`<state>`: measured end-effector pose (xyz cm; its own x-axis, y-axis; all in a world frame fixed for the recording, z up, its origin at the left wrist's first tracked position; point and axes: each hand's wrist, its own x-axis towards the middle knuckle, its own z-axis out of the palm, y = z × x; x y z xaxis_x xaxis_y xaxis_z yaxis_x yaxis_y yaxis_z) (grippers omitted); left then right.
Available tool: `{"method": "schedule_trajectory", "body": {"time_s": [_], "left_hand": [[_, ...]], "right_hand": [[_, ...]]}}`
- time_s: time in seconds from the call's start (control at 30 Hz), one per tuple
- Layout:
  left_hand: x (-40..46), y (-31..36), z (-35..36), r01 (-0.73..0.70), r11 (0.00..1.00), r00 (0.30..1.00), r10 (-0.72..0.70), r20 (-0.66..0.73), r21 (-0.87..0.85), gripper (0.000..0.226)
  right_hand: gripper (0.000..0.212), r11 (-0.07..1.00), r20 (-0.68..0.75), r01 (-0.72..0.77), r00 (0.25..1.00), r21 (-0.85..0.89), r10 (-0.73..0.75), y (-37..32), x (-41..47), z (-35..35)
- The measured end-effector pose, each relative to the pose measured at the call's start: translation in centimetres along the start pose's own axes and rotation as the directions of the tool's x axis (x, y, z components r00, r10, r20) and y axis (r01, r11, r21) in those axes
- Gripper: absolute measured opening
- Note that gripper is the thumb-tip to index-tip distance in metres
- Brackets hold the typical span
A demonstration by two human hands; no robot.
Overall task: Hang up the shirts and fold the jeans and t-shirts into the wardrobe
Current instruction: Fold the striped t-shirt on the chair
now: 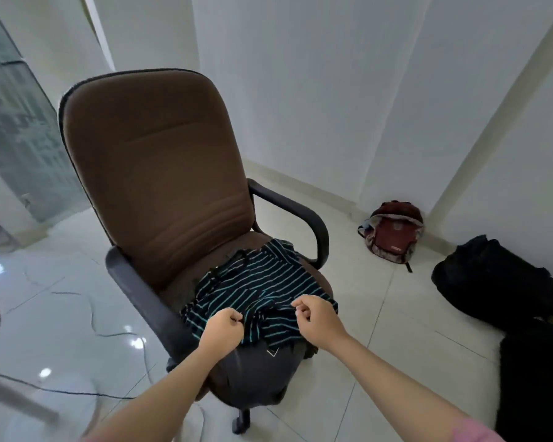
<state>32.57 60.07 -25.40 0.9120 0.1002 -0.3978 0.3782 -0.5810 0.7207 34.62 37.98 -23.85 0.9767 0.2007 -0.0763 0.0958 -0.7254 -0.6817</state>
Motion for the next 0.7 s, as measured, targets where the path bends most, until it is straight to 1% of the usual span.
{"method": "schedule_trajectory", "body": {"time_s": [0.13, 0.23, 0.33, 0.43, 0.57, 0.7], "left_hand": [[3.5, 1.2, 2.3, 0.192, 0.980, 0.980, -0.195, -0.037, -0.056, 0.024], [5.7, 2.1, 3.7, 0.278, 0.950, 0.952, -0.292, -0.091, -0.143, 0.023], [7.5, 2.6, 4.1, 0.328, 0.920, 0.923, -0.361, -0.134, -0.216, 0.021], [9.5, 1.7, 3.8, 0.387, 0.878, 0.880, -0.443, -0.173, -0.283, 0.020], [13.7, -0.2, 2.1, 0.435, 0.825, 0.810, -0.534, -0.243, -0.362, 0.017], [18.9, -2.8, 0.4, 0.473, 0.779, 0.739, -0.605, -0.296, -0.412, 0.017]], "right_hand": [[0.022, 0.996, 0.125, 0.073, 0.990, -0.041, -0.068, 4.4, 5.8, -2.3], [0.023, 0.990, 0.267, 0.129, 0.957, -0.055, -0.110, 7.0, 10.0, -3.3], [0.021, 0.985, 0.348, 0.156, 0.930, -0.072, -0.122, 8.4, 14.5, -3.6], [0.022, 0.985, 0.441, 0.156, 0.891, -0.073, -0.108, 9.1, 18.5, -2.5], [0.021, 0.982, 0.586, 0.167, 0.806, -0.084, -0.087, 9.6, 24.9, 0.5], [0.021, 0.968, 0.588, 0.198, 0.805, -0.154, -0.071, 9.7, 30.8, 4.4]]}}
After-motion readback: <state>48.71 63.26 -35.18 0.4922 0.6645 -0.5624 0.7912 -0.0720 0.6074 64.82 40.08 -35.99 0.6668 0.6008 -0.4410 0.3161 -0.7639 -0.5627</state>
